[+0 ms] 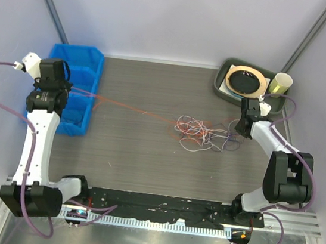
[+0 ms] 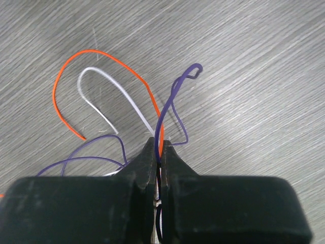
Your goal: Untangle the cables
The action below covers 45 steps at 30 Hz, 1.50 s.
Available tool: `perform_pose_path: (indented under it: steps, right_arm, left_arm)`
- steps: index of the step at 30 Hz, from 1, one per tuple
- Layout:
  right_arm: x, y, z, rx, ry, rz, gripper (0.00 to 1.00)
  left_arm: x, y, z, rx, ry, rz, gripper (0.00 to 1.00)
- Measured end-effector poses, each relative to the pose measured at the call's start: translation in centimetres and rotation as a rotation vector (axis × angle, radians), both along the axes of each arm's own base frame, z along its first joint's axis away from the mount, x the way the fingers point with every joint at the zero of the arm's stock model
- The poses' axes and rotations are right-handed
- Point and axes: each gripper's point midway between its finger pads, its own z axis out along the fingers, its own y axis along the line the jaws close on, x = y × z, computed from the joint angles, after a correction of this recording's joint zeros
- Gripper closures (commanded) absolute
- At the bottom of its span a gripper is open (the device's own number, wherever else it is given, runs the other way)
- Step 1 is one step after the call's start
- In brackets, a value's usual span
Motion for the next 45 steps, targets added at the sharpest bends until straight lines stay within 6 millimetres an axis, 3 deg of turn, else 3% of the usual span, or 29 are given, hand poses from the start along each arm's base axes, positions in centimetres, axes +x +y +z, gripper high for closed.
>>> perform_pose_path:
  steps: [5, 9, 10, 12, 14, 16, 18, 22, 23, 26, 31, 35, 40, 45]
  right_arm:
    - [-0.7, -1.8, -0.7, -0.022, 0.038, -0.055, 0.99]
    - [-2.0, -4.6, -1.5, -0.037, 0.087, -0.145, 0.97]
    - [-2.1, -4.9, -1.7, -0.034, 0.094, -0.155, 0.93]
    - [-2.1, -5.0, -1.8, -0.004, 0.097, -0.142, 0.65]
    - [-1.4, -3.6, -1.7, 0.064, 0.078, -0.07, 0.51]
    - [-0.5, -1.0, -0.6, 0.126, 0.029, 0.052, 0.45]
    - [0.1, 2.1, 2.0, 0.125, -0.049, 0.194, 0.39]
    - [0.5, 8.1, 8.8, 0.082, -0.219, 0.432, 0.37]
    - [0.7, 9.0, 10.7, 0.059, -0.264, 0.464, 0.37]
    - [0.8, 9.8, 13.8, 0.008, -0.343, 0.498, 0.34]
    - [-0.3, 12.3, 14.1, 0.008, -0.379, 0.611, 0.31]
    - [-1.2, 13.7, 13.6, 0.05, -0.4, 0.673, 0.28]
    - [-1.1, 14.0, 14.2, 0.066, -0.443, 0.672, 0.26]
    - [-0.5, 14.3, 14.5, 0.088, -0.468, 0.656, 0.26]
  left_arm:
    - [-1.0, 0.6, 5.2, 0.035, -0.111, 0.009, 1.0]
    - [-1.7, 1.7, 8.3, 0.064, -0.171, 0.045, 1.0]
    - [-1.9, 1.8, 8.8, 0.066, -0.184, 0.045, 1.0]
    - [-2.0, 1.2, 9.6, 0.055, -0.214, 0.013, 1.0]
    - [-1.6, -0.7, 10.2, 0.009, -0.268, -0.094, 1.0]
    - [-0.9, -3.3, 10.4, -0.046, -0.329, -0.229, 1.0]
    - [-0.1, -6.7, 10.0, -0.117, -0.368, -0.383, 1.0]
    - [1.1, -12.3, 8.5, -0.19, -0.344, -0.591, 1.0]
    - [1.2, -13.7, 8.0, -0.203, -0.33, -0.634, 1.0]
    - [1.4, -17.0, 7.2, -0.232, -0.301, -0.738, 1.0]
    - [1.9, -21.2, 6.3, -0.255, -0.276, -0.855, 1.0]
    - [2.8, -23.4, 3.5, -0.261, -0.191, -0.882, 0.99]
    - [4.0, -23.6, -3.4, -0.248, -0.013, -0.822, 0.86]
    - [4.9, -23.8, -12.0, -0.243, 0.215, -0.766, 0.84]
